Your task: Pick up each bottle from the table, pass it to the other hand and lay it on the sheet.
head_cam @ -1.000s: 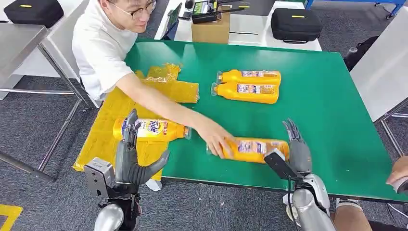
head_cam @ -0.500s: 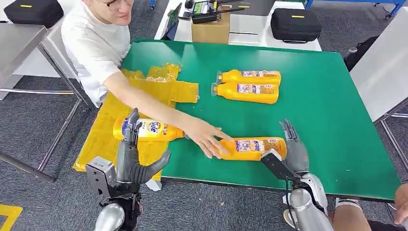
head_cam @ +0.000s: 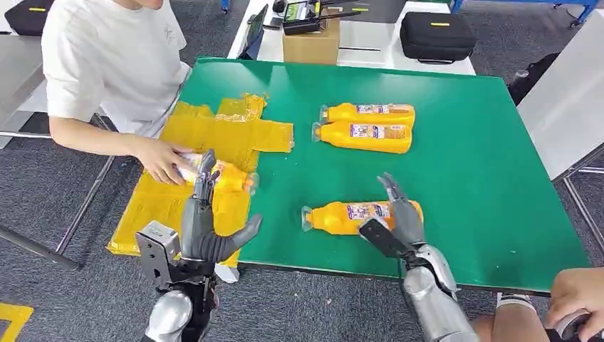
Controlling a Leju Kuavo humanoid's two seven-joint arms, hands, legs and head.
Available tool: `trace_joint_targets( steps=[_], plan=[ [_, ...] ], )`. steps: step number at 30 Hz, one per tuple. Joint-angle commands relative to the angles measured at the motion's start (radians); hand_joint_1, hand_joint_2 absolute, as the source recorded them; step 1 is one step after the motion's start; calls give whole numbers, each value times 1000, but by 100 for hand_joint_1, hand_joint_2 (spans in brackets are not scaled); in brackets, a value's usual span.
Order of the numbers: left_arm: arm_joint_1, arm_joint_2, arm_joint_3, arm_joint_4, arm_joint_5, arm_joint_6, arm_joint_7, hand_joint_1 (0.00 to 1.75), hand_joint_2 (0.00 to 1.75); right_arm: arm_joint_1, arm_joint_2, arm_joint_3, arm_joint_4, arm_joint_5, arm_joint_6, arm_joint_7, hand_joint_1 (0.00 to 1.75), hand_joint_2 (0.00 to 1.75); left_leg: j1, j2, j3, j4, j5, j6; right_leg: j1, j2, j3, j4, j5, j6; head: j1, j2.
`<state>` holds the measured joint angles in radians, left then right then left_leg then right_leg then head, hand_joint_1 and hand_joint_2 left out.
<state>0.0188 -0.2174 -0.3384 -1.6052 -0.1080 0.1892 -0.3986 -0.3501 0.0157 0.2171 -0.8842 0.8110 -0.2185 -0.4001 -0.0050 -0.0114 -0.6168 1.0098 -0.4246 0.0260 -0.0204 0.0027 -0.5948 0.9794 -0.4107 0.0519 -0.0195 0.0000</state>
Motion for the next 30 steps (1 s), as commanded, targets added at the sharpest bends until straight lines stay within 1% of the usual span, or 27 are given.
trace_joint_targets(
  steps=[1,4,8,11,13,15,17,19,20,22,23,24,26,27,28,30],
  plan=[
    [-62,29,-29,88,43,-11,2,0,175,-199,-34,134,310,13,28,37,0,175,0,1,4,-1,0,-1,0,0,4,-1,0,-2,0,0],
    [-70,32,-39,94,43,-10,-2,0,175,-254,-32,137,406,9,50,23,0,175,1,1,5,0,-2,-1,1,1,5,-1,-1,-2,0,0],
    [-74,36,-45,100,47,-9,-6,0,175,-292,-20,169,453,41,69,31,0,175,0,0,5,0,-1,-2,0,0,5,-1,-1,-2,0,0],
    [-67,39,-40,97,58,-11,-2,0,175,-316,-33,254,476,145,46,92,0,175,0,1,6,0,-2,-2,1,1,6,-1,-1,-3,0,0],
    [-57,42,-31,89,63,-11,1,0,175,-352,-40,303,508,202,69,137,0,175,1,0,7,-1,-2,-3,1,-1,8,-1,-1,-3,0,0],
    [-44,48,-25,77,78,-29,10,0,175,-378,-41,321,520,214,113,151,0,175,0,1,5,0,-1,-2,0,2,4,0,0,-2,0,0],
    [-28,55,-16,67,113,-65,27,0,175,-404,-43,342,521,228,148,162,0,175,0,4,6,0,-2,-3,1,3,5,0,-1,-3,0,0],
    [-11,60,-10,56,127,-88,34,0,175,-421,-44,351,507,223,180,165,0,175,0,3,5,0,-1,-2,1,1,5,-1,0,-2,0,0],
    [-6,62,-9,53,130,-96,39,0,175,-429,-46,371,498,242,180,174,0,175,1,5,6,0,-2,-2,1,3,6,0,0,-3,0,0],
    [7,65,-1,40,151,-122,56,0,175,-440,-49,401,482,266,186,192,0,175,0,3,5,0,-1,-1,0,2,4,0,0,-2,0,0],
    [20,62,11,28,142,-119,55,0,175,-451,-51,421,469,273,205,199,0,175,1,5,6,1,-2,-2,1,3,5,0,0,-2,0,0],
    [27,59,18,23,135,-120,54,0,175,-456,-56,429,455,270,219,206,0,175,-1,3,3,0,0,-1,0,2,2,0,0,-1,0,0],
    [36,58,25,14,132,-120,54,0,175,-461,-54,437,444,270,228,217,0,175,0,4,4,1,-2,-1,0,3,3,1,-1,-2,0,0],
    [43,50,38,7,124,-119,58,0,175,-474,-62,473,435,285,249,239,0,175,-1,2,2,0,0,0,-1,2,2,1,0,-1,0,0],
    [50,46,47,2,120,-118,60,0,175,-482,-69,486,424,279,262,247,0,175,-1,4,4,1,-2,-1,0,3,3,1,-1,-2,0,0],
    [54,46,54,-1,120,-118,60,0,175,-491,-79,488,413,272,271,249,0,175,0,3,4,1,-2,-2,0,2,4,1,-2,-2,0,0]
  ],
)
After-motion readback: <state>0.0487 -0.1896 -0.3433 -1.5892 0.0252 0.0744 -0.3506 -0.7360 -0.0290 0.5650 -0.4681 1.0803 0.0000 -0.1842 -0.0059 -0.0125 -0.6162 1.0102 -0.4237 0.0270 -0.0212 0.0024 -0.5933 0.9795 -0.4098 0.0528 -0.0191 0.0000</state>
